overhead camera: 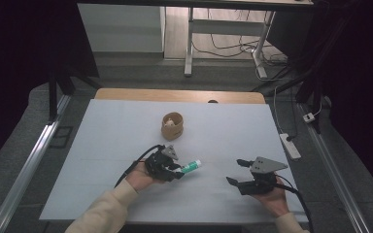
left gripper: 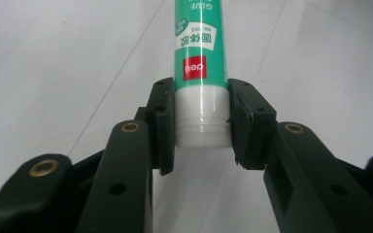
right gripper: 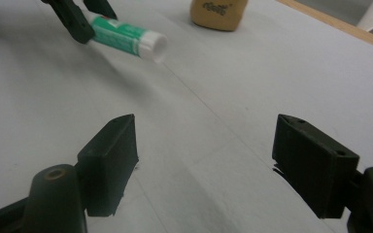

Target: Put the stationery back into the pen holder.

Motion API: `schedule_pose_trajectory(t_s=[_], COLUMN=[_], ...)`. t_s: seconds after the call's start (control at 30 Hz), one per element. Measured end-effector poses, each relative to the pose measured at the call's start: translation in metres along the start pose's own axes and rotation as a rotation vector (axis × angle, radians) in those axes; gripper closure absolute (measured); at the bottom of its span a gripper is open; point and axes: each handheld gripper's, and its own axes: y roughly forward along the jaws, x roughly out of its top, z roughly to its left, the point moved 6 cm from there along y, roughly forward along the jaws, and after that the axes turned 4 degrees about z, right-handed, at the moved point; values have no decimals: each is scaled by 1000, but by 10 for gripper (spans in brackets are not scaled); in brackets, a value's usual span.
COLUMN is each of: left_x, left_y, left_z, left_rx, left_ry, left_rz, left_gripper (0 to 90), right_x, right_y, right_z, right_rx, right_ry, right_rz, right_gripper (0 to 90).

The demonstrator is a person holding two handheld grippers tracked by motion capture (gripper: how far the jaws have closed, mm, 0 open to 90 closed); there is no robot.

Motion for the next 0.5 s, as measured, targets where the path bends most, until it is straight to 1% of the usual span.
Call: schedule_pose_trajectory(t_s=[0.07,0.17,0.37,0.5], left_x=[3,6,12,15], left_y=[3,5,9,9], left_z=[-3,-5,-10,-12], left_rx=[-4,-10,-19,-23], left_ry=[4,14,35,47], left_rz=[0,5,12,13], left_gripper=[644,644,644,644], right_x=[4,10,22,34], right_y=[2,7,16,22], right_z=[3,8,19,24], right_rx=[14,32,46,71], right_ry=[-4,-28,-91,-120], right_rz=[-3,5,22,24], right_gripper=[245,245,250,272])
